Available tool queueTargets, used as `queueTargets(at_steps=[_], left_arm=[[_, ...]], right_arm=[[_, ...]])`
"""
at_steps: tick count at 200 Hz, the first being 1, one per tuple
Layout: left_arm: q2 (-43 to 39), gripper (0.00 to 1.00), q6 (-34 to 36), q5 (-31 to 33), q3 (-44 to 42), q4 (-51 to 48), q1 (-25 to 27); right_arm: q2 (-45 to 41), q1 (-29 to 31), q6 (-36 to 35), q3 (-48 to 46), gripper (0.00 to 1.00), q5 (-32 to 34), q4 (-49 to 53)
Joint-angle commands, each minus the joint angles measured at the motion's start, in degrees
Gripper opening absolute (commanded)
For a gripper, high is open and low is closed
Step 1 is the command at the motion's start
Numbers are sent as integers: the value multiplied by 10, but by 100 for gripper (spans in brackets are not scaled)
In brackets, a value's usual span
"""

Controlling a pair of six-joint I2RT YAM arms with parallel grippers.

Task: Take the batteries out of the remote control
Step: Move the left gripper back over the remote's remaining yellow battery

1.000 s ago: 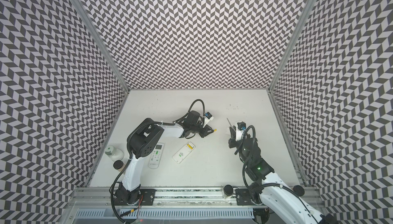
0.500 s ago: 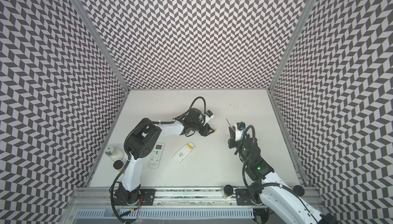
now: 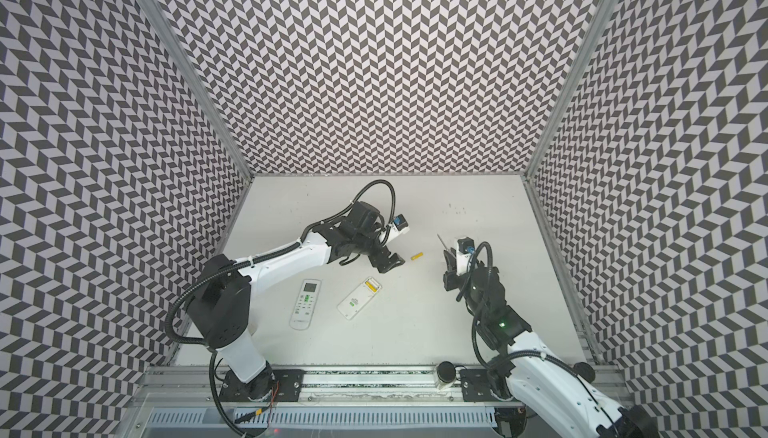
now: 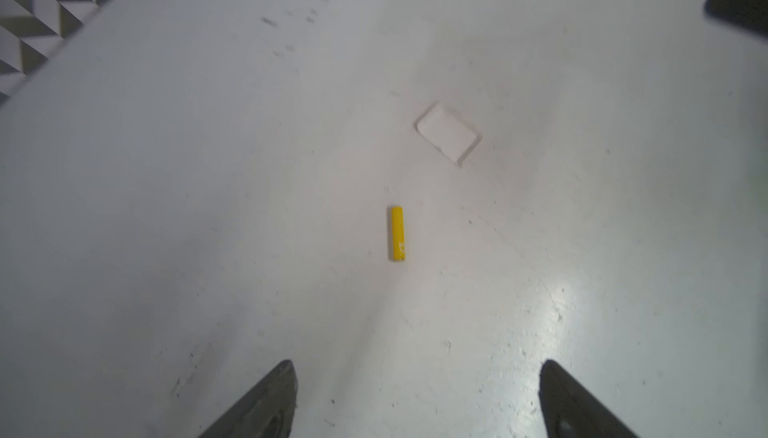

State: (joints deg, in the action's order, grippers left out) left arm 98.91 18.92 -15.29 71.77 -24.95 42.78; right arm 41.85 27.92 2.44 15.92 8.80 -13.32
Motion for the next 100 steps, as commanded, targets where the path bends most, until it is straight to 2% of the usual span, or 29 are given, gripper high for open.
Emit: queueTargets(at_steps=[1,17,62,100], left_arm=[[-37,94,51,54,-49,-98,15],[-63,100,56,74,-83,-91,18],[-71,100,47,105,-124,-79,20],[-65,100,14,90,-151,-65,20]], right_arm=[[4,-4,-5,6,0,-17,-44],[11,-6,-5,8,0,-19,-43],[15,-9,-11,15,0,-15,-31],[5,-10,-11,9,0,-15,-34]])
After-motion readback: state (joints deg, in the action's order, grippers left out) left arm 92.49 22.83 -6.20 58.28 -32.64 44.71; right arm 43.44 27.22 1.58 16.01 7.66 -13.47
